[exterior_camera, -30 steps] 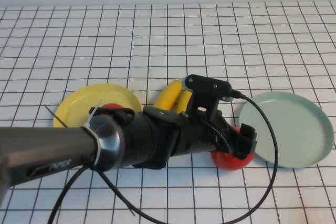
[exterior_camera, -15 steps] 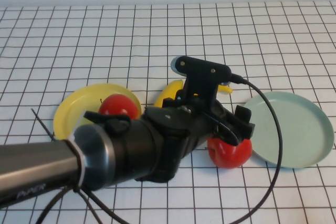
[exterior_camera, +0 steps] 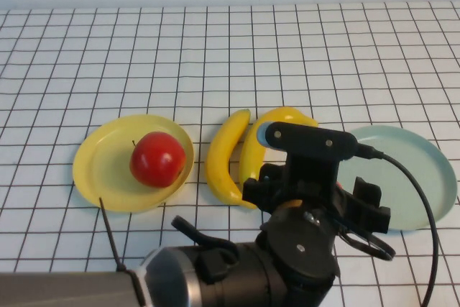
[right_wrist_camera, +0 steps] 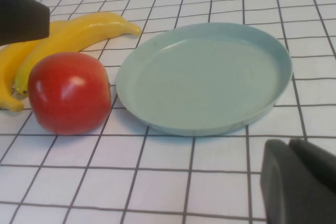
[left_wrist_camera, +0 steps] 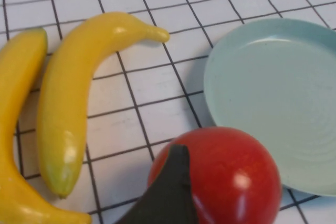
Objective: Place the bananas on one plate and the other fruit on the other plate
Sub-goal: Put one type of fruit in the left plate
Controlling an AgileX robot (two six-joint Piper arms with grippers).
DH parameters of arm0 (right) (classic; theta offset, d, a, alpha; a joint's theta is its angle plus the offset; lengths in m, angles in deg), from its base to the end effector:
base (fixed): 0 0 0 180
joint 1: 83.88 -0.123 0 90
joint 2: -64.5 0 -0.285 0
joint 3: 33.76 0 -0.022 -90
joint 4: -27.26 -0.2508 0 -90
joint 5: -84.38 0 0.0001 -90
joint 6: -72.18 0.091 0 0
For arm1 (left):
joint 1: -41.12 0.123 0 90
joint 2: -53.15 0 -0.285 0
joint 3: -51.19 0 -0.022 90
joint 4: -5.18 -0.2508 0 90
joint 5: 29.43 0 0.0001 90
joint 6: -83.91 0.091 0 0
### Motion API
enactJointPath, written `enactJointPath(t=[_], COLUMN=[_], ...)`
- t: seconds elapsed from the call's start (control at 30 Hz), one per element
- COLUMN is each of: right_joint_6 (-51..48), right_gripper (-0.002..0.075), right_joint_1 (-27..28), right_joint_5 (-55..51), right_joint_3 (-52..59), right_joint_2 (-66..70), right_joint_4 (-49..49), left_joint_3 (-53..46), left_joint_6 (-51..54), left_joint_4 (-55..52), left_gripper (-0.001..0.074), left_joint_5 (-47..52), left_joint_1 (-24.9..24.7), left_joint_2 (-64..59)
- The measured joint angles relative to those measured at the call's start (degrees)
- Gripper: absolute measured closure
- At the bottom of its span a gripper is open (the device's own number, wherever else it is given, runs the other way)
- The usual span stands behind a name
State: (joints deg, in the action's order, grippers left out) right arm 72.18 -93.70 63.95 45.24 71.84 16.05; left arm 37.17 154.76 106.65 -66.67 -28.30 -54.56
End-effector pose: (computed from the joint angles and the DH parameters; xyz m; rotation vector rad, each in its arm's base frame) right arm 0.0514 0.0152 0.1716 -0.0360 1.8676 0.3091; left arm 0.1796 -0.3251 0.2339 0.3468 2.1085 -0.3318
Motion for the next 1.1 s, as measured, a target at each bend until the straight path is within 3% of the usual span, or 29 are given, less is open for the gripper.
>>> enactJointPath(t=[0.47,1.1], right_joint_6=[0.0,0.0], right_gripper=[0.0743,0.0743], right_joint_1=[0.0,0.0], right_joint_5=[0.0,0.0], right_joint_3=[0.0,0.0], right_joint_2=[0.0,0.0], right_joint_4=[0.0,0.0], left_joint_3=[0.0,0.0], left_joint_6=[-13.99,-15.14], left_joint_4=[0.0,0.0], left_gripper=[0.0066,0.0066], left_joint_5=[0.57,0.81], left_joint_1=[-0.94,-1.49], left_joint_2=[-2.85,-10.13])
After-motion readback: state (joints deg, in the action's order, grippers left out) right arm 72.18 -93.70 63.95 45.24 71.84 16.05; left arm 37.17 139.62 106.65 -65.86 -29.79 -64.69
